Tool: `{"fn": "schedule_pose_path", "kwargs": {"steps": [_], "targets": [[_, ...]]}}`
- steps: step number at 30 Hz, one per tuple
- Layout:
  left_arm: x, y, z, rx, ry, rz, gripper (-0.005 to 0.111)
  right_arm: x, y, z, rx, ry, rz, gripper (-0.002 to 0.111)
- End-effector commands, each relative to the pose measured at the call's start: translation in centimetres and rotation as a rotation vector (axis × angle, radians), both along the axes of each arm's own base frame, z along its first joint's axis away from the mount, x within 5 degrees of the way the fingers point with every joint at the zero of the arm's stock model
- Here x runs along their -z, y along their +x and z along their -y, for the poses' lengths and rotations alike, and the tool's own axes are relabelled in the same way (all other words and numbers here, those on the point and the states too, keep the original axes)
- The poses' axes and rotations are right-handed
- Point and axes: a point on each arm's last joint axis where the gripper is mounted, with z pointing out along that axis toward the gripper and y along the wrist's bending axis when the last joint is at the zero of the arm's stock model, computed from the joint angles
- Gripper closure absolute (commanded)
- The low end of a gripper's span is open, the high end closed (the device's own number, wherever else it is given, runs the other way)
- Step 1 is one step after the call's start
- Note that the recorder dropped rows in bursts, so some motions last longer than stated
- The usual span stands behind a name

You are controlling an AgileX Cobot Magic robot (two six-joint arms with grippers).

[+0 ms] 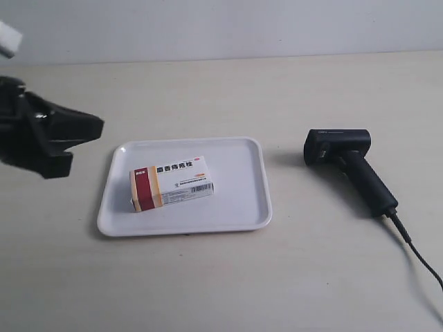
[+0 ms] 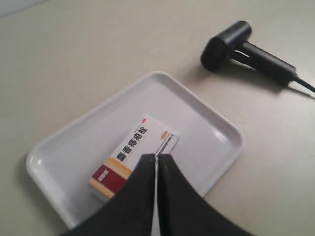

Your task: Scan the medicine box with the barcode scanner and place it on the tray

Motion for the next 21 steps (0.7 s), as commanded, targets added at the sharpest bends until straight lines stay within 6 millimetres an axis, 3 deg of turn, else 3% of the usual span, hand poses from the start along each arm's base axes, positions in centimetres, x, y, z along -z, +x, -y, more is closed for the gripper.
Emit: {"fn": "schedule_pose_path", "kwargs": {"steps": [1,6,10,13,21], "targets": [[-0.2,-4.2,-2.1,-0.178,-0.14,0.049,0.103,-0.4,-1.3,0.6,-0.001,0.016,0.028,0.108],[-1.1,-7.6,-2.5,-0.113,-0.206,0.143,0.103,-1.0,-1.9,0.8,-0.001,0.036,0.071,0.108],[-2.0,-9.0,-2.9,-0.095,-0.23,0.218,0.103,-1.0,-1.9,0.8,-0.001,0.036,0.071,0.108],[-1.8,-9.7,-3.6,-0.114,-0.154,0.303,0.103,-1.0,-1.9,0.8,-0.001,0.036,0.071,0.108],[1.7,-12.8,-8.5,-0.573,-0.1,0.511,0.103,-1.0,-1.9,0.8,-0.001,0.036,0.071,0.108]]}}
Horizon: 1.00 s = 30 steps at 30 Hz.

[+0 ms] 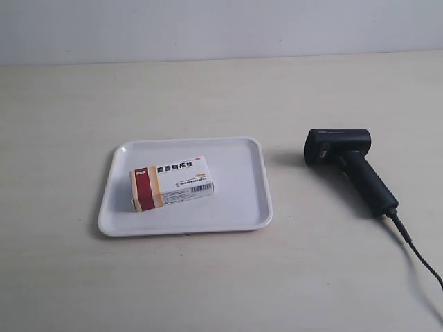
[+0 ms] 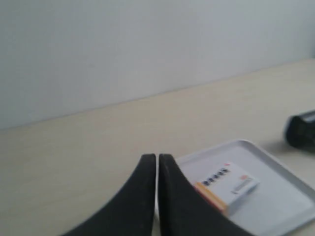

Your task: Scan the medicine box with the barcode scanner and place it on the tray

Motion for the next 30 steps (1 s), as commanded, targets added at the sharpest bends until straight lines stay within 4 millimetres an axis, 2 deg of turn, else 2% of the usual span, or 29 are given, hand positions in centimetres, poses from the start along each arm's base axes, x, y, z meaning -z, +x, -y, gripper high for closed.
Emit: {"fn": "schedule_pose_path", "kwargs": {"steps": [1,5,8,9,10,11,13,18,30], "targets": [[1.1,-1.2,-2.1,-0.251,0.001,0.101,0.103,0.0,0.0,0.0,-0.002,0.001,0.005,0.108],[1.3,-1.6,-2.4,-0.295,0.009,0.14,0.103,0.0,0.0,0.0,-0.002,0.003,0.004,0.108],[3.6,-1.7,-3.6,-0.433,0.014,0.088,0.103,0.0,0.0,0.0,-0.002,0.003,0.004,0.108],[3.8,-1.9,-3.9,-0.463,0.005,0.094,0.103,0.0,0.0,0.0,-0.002,0.003,0.004,0.108],[3.6,-2.2,-4.1,-0.49,-0.082,0.115,0.103,0.0,0.0,0.0,-0.002,0.003,0.004,0.108],[3.6,-2.4,-4.1,-0.491,-0.041,0.126,0.103,0.0,0.0,0.0,-0.002,0.003,0.004,0.108],[3.6,-2.6,-4.2,-0.512,-0.119,0.122,0.103,0.0,-0.1,0.0,-0.002,0.001,0.0,0.108],[4.3,-2.6,-4.3,-0.522,-0.088,0.047,0.103,0.0,0.0,0.0,-0.002,0.003,0.004,0.108],[4.7,-2.6,-4.2,-0.507,-0.066,0.012,0.103,0.0,0.0,0.0,-0.002,0.003,0.004,0.108]]}}
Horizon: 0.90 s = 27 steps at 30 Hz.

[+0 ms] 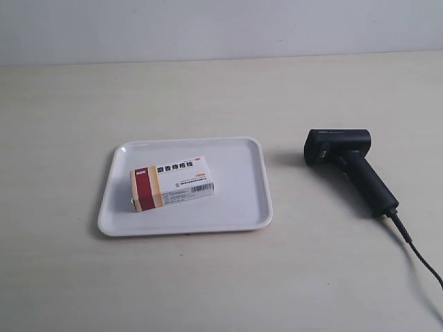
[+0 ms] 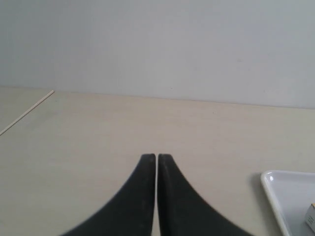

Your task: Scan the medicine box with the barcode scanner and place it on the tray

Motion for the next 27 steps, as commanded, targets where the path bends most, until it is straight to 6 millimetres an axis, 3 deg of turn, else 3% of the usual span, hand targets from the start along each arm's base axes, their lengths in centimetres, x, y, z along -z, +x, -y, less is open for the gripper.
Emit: {"fn": "schedule_pose_path", "kwargs": {"steps": [1,17,21,27], "targets": [[0.1,-0.05,0.09,0.011,-0.003,-0.005,0.103,-0.08,-0.04,0.0,-0.002,0.005,0.008,0.108],[0.22,-0.07,0.08,0.011,0.0,-0.019,0.103,-0.08,-0.04,0.0,-0.002,0.005,0.008,0.108],[0.22,-0.07,0.08,0.011,0.0,-0.019,0.103,-0.09,-0.02,0.05,-0.022,-0.161,0.084,0.108],[0.22,-0.07,0.08,0.011,0.0,-0.019,0.103,-0.09,-0.02,0.05,-0.022,-0.16,0.084,0.108]]}}
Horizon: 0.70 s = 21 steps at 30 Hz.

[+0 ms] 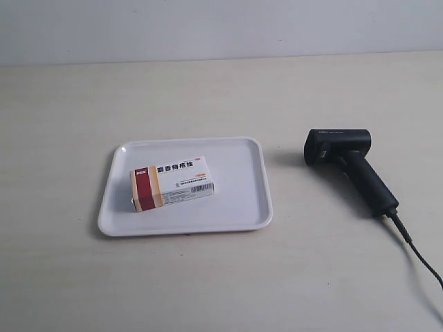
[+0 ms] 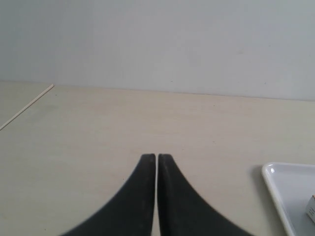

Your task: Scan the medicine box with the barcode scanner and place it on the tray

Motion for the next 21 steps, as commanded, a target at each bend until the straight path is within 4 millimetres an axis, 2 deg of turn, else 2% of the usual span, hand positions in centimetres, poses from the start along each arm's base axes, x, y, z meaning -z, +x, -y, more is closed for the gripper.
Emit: {"fn": "schedule_pose_path", "kwargs": {"steps": [1,3,5,9,11,18,21], "targets": [[0.0,0.0,0.1,0.007,-0.009,0.004,0.103,-0.1,0.0,0.0,-0.004,-0.005,0.012,0.108],[0.0,0.0,0.1,0.007,-0.009,0.004,0.103,0.7,-0.1,-0.1,0.009,0.106,-0.063,0.108],[0.0,0.0,0.1,0.007,-0.009,0.004,0.103,2.6,-0.2,0.0,0.018,0.128,-0.106,0.108],[0.0,0.0,0.1,0.007,-0.009,0.004,0.103,7.9,-1.0,0.4,0.027,0.12,-0.114,0.108],[0.0,0.0,0.1,0.007,-0.009,0.004,0.103,9.2,-1.4,0.7,0.031,0.133,-0.098,0.108],[0.0,0.0,0.1,0.007,-0.009,0.004,0.103,9.4,-1.5,0.7,0.035,0.143,-0.119,0.108],[0.0,0.0,0.1,0.007,-0.009,0.004,0.103,9.0,-2.0,1.4,0.079,0.183,-0.089,0.108]]}}
